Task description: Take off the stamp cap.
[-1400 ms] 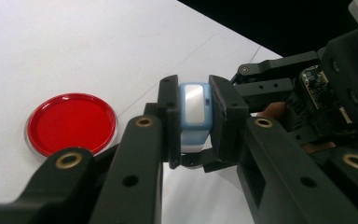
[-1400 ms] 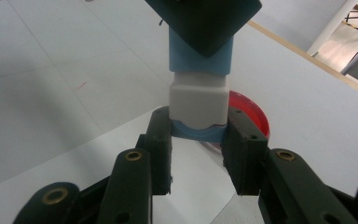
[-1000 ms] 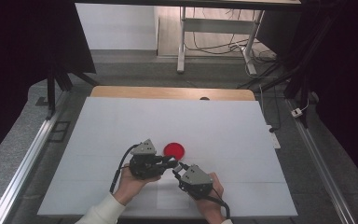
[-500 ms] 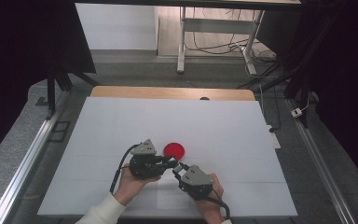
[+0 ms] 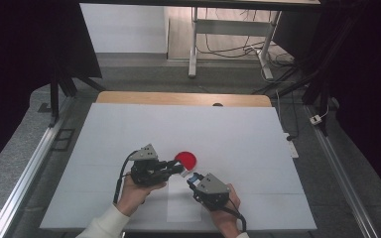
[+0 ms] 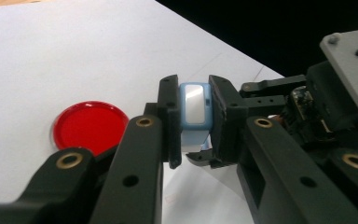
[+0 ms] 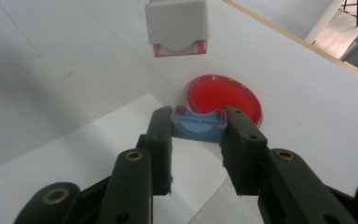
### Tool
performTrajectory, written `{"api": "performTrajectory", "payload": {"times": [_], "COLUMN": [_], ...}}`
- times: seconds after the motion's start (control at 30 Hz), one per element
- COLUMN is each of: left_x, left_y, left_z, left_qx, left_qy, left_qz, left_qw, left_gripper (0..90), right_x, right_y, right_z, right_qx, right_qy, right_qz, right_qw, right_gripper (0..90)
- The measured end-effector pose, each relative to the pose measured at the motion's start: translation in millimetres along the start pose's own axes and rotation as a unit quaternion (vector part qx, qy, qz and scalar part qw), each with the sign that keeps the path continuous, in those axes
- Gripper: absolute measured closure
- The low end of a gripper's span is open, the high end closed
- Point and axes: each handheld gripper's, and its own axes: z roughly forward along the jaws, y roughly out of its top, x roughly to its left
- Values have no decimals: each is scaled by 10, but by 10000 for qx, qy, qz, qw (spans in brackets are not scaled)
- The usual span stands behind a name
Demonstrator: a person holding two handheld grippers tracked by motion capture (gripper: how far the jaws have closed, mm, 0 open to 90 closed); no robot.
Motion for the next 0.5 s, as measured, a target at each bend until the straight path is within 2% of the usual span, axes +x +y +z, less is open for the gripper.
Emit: {"api": "performTrajectory", "payload": {"times": [0.5], "left_x": [-9], "left_y": [-6], "left_z": [9], "left_qx": [12], "left_qy": [8], "left_qz": [12], "left_qw": [10000], "left_gripper": [759], "right_x": [-11], "right_y": [-11], "right_z": [-7], "right_qx": [4], "right_qy": [42], "right_qz": [7], "right_qw": [10000], "right_gripper": [643]}}
